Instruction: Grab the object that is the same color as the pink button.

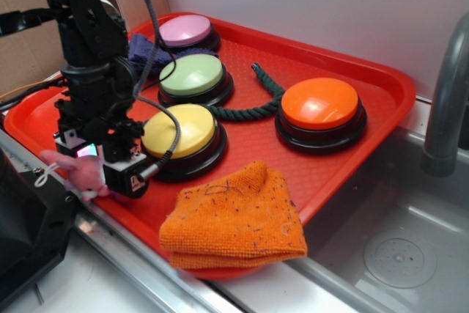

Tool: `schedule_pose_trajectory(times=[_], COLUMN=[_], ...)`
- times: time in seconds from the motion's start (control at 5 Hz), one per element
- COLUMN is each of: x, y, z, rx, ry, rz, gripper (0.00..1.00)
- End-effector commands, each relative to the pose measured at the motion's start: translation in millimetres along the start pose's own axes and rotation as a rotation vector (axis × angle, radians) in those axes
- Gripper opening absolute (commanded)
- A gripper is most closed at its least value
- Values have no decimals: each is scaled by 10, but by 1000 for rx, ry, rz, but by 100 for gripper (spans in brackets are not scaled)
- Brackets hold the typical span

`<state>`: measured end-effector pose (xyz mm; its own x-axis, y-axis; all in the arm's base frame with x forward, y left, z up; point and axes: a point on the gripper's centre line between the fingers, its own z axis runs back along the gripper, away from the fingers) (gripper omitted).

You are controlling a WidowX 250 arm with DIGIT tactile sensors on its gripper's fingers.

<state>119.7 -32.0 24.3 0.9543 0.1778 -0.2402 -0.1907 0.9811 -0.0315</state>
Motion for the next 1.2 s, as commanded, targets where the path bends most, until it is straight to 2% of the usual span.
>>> schedule_pose_trajectory(times=[0.0, 0.2, 0.4, 0.6, 0.8, 1.0], x=[14, 102, 182, 228, 327, 441], y=[-62, -114, -180, -233, -314, -434], z=[187, 537, 1051, 1442, 1776, 1939], rx=[6, -18, -33, -13, -1, 28], ry=[-56, -101, -224, -315, -369, -409], rz=[5, -30, -87, -105, -183, -286], gripper=[0, 0, 0, 0, 0, 0])
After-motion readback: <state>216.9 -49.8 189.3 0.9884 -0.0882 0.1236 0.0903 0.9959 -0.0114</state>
